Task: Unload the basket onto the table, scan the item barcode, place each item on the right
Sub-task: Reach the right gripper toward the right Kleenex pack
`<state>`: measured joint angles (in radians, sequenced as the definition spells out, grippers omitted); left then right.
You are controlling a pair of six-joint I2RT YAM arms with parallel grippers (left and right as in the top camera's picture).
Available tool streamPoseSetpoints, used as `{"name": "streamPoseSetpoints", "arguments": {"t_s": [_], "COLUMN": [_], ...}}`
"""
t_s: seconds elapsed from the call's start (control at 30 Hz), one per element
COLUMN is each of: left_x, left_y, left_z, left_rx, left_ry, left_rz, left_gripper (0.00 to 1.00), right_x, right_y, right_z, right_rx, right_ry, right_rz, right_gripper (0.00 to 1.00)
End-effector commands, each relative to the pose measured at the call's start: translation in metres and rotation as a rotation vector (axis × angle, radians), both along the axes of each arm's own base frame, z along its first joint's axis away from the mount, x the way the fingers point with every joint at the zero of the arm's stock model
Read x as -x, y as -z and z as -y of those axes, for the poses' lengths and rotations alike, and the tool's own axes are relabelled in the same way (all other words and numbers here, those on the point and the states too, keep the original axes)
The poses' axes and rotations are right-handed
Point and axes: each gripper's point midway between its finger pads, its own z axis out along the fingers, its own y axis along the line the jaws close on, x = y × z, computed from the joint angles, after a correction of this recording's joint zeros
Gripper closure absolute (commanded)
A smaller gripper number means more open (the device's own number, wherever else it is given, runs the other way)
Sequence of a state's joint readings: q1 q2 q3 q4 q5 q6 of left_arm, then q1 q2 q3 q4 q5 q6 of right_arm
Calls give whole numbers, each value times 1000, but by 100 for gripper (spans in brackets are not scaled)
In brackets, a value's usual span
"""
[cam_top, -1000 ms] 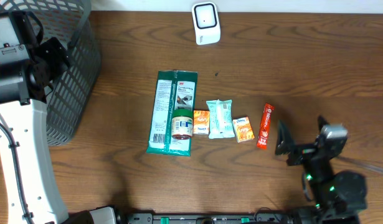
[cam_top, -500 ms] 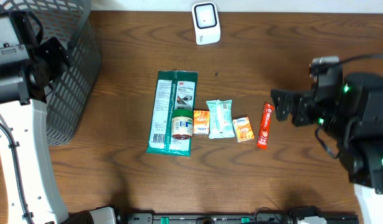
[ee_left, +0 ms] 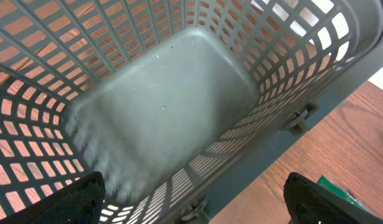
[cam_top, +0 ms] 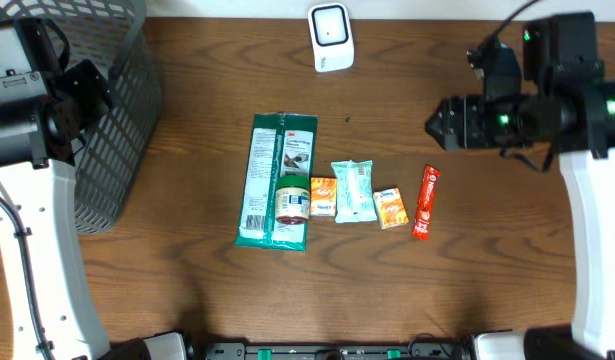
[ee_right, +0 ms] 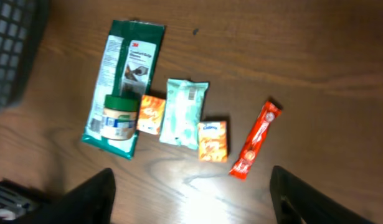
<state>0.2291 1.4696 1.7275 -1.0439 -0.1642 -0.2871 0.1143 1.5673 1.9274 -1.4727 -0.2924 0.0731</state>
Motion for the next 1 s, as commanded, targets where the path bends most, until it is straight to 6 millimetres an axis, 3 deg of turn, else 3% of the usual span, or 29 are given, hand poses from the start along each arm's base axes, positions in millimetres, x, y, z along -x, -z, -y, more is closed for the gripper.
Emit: {"name": "streamPoseSetpoints", "arguments": {"t_s": [0.0, 0.1, 0.33, 0.37, 0.53, 0.6, 0.7, 0.83, 0.97], "left_x": [2, 2, 2, 2, 1, 1, 2, 1, 1], "left_y": [-3, -3, -3, -3, -3, -3, -3, -3, -3], "left_z": [-4, -4, -4, -4, -4, -4, -4, -4, -4], "left_rx": [-16, -16, -16, -16, -16, -16, -16, -16, -16], "left_ry": [-8, -8, -8, -8, -8, -8, -8, -8, -8], "left_rz": [2, 2, 2, 2, 1, 1, 2, 1, 1], "left_gripper": [8, 8, 8, 8, 8, 8, 8, 8, 8], "right_x": [-13, -15, -6, -1, 12, 17, 23, 32, 33], "right_y": [16, 41, 115, 135, 180, 195, 212, 228, 242], "right_z": [-6, -10, -20, -23, -30, -34, -41, -51, -42], "right_rx": [10, 21, 49, 56, 69, 68, 74, 144, 332], "right_ry": [-15, -25, -58, -71, -98, -108, -134, -166, -77], "right_rz": [-53, -132, -314, -345, -397, -408, -412, -402, -365], "right_gripper": [9, 1, 27, 30, 36, 39, 54, 61, 60]}}
